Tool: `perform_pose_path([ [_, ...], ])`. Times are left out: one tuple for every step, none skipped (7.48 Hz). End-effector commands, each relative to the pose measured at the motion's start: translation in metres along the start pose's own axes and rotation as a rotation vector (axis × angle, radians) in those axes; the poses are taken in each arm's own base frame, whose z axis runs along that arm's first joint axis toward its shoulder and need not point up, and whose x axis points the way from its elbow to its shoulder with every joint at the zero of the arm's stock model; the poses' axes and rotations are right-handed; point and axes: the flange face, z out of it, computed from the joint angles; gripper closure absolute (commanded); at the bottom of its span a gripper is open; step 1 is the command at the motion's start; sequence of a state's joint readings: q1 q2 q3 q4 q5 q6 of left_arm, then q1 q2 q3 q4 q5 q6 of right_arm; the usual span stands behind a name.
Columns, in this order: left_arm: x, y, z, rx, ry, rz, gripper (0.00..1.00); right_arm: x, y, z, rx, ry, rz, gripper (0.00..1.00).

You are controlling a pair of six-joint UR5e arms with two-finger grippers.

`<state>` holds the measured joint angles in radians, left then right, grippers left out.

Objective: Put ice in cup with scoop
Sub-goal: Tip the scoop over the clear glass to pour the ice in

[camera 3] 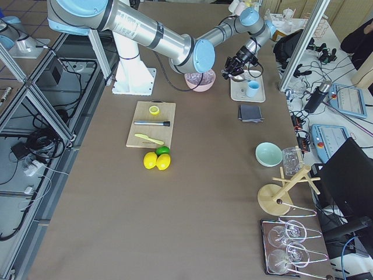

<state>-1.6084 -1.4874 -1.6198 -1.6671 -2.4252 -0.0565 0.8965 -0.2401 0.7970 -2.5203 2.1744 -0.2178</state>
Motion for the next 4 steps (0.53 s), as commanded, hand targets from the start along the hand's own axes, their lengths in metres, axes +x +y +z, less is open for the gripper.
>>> perform_pose_path([
  [-0.007,0.002,0.004,-0.01,-0.011,-0.011,0.02,0.001,-0.004,-0.001,-0.003,0.003,-0.005,1.0],
  [-0.012,0.001,0.011,-0.023,-0.012,-0.022,0.02,0.001,-0.004,-0.002,-0.001,0.005,-0.007,1.0],
  [-0.011,0.0,0.01,-0.021,-0.012,-0.02,0.02,0.001,0.0,-0.004,0.013,0.009,-0.012,1.0],
  [-0.013,0.001,0.011,-0.022,-0.012,-0.023,0.02,0.013,0.01,-0.008,0.052,0.012,-0.006,1.0],
])
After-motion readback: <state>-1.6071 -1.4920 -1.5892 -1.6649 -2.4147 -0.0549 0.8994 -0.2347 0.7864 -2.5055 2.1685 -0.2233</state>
